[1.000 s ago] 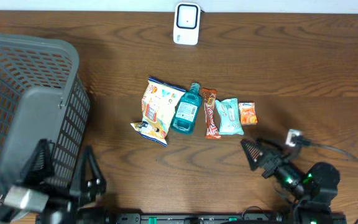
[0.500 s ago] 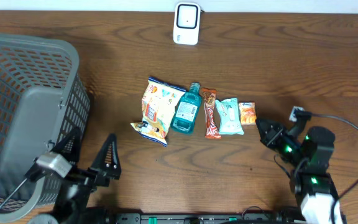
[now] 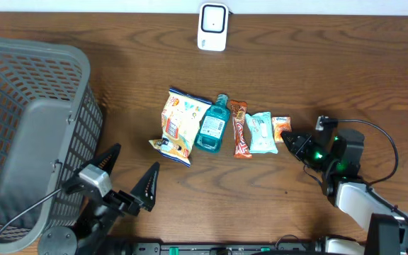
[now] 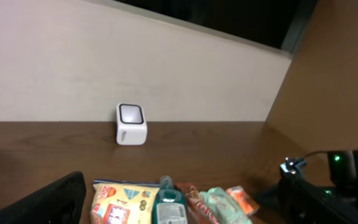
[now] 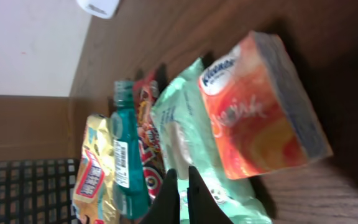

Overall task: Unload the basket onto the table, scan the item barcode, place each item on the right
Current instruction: 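Move the right gripper toward the orange tissue pack at the row's end, then grasp the orange tissue pack with the right gripper and lift it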

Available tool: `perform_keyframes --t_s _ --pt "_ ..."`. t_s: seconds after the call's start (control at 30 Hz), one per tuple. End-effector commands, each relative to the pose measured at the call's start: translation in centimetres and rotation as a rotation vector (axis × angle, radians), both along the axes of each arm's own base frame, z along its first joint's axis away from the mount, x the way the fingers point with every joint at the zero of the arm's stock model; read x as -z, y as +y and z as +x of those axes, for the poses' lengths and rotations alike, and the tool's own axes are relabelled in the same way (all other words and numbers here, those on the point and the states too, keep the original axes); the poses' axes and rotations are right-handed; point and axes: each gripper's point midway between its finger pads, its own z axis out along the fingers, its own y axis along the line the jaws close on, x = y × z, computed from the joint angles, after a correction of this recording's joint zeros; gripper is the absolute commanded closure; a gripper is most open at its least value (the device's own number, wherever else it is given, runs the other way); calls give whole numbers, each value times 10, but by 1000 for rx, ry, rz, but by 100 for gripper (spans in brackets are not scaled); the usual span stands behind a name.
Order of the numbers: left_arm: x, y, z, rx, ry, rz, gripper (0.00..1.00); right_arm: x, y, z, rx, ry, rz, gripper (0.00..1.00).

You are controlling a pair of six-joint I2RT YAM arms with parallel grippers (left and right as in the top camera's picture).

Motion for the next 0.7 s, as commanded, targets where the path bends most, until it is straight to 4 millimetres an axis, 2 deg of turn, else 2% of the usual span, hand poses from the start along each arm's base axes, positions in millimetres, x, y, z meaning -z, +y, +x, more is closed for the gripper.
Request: perform_keyframes --t_s 0.0,0.13,0.2,0.3,0.47,0.67 --pt "0 5 3 -37 -26 43 2 -7 1 5 -32 -65 -38 99" --pt "0 6 3 -41 -25 43 2 -27 -1 19 -25 -182 -51 99" --pt "0 6 3 -41 -26 43 2 -27 -7 23 15 -182 -65 99" --pt "0 6 3 -41 -25 43 2 -14 -15 24 64 -130 -88 99" --pt "0 6 3 -40 -24 43 2 8 -12 20 46 -75 -120 99" --pt "16 18 9 -117 42 50 2 54 -5 8 25 56 -165 99"
